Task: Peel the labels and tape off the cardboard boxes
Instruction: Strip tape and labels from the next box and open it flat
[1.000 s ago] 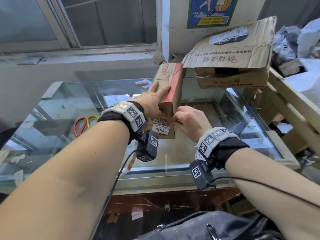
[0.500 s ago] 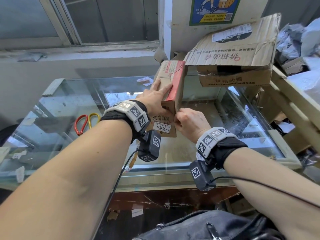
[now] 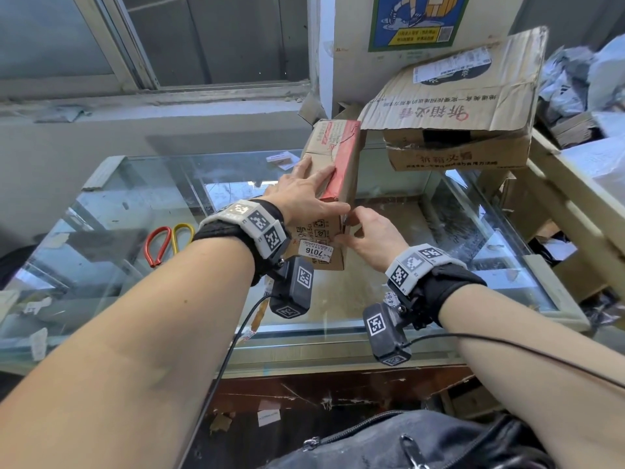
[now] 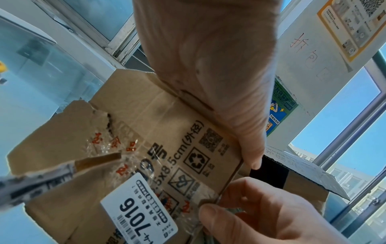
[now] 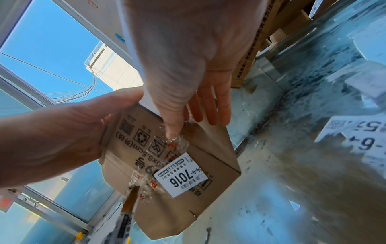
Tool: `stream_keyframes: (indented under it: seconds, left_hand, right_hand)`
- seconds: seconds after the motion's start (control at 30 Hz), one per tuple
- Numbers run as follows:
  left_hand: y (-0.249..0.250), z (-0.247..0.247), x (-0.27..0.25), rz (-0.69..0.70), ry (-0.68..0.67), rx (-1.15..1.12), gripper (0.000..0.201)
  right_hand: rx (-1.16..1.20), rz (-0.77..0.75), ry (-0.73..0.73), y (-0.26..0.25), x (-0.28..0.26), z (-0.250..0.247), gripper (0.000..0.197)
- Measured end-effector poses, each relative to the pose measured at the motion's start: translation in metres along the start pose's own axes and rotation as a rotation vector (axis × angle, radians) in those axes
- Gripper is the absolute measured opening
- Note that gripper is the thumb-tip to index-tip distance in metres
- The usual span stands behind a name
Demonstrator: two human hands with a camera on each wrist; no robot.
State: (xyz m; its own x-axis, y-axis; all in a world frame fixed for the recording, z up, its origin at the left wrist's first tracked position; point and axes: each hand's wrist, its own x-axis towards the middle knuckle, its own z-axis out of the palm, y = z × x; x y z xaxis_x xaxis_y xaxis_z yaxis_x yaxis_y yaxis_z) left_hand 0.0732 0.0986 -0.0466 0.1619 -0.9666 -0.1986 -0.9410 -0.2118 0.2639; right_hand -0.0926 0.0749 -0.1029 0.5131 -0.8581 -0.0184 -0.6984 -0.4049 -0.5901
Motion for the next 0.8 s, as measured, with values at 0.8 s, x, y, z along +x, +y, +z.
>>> stream_keyframes:
  seconds: [0.8]
  left_hand:
    - [-0.019,0.002,-0.002,0.109,0.098,0.050,0.108]
  right_hand:
    - [-0.134,0.076,-0.136,0.002,0.011,0.008,0.068]
